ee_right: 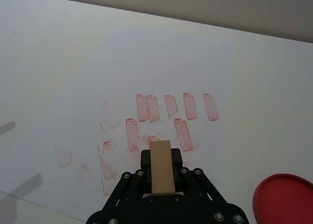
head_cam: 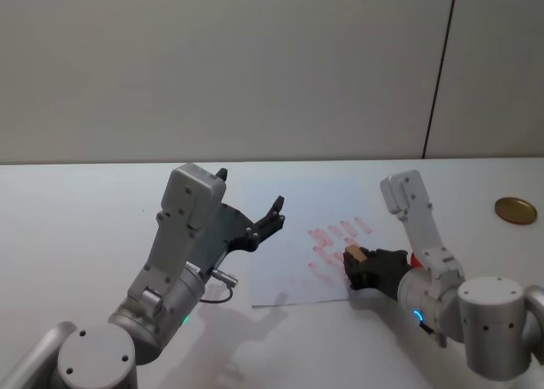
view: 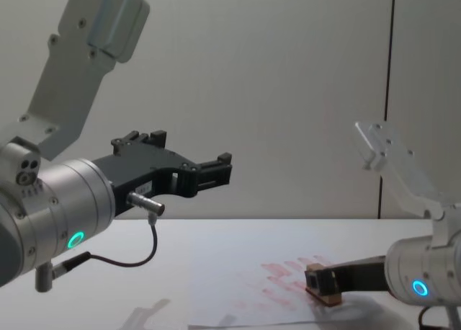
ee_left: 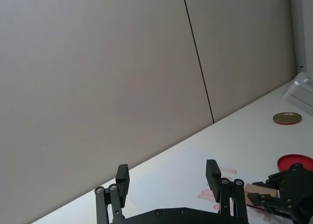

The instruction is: Use the one hand to pick up the stamp and affix it onto the A4 paper.

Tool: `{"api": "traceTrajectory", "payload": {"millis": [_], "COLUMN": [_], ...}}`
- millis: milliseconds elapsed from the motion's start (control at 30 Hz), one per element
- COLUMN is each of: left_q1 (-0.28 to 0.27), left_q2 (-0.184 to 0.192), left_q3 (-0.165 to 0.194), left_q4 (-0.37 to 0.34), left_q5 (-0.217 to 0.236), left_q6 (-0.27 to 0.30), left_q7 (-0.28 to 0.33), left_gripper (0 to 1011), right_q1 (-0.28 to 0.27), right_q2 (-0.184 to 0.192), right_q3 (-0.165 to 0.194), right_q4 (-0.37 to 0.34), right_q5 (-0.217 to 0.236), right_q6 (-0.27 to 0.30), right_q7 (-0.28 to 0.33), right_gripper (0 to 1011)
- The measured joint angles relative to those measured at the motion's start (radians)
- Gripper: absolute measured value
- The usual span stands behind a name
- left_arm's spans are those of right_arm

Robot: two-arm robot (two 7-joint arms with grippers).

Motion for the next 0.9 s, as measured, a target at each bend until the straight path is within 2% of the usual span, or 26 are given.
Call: {"api": "traceTrajectory", "payload": {"millis": [900], "left_q1": [0.0], "left_q2": [0.0], "left_q3": [0.0], "left_q4": [0.0], "left_q5": [0.0], "left_q6": [0.0], "left_q7": [0.0], "left_gripper": [993], "right_q1": [0.006], "right_q2": [-0.003], "right_q3": [0.004], "right_q4": [0.03], "right_q5": [-0.008], "right_q6": [0.02], "right_q7": [-0.005], "right_gripper": [219]}}
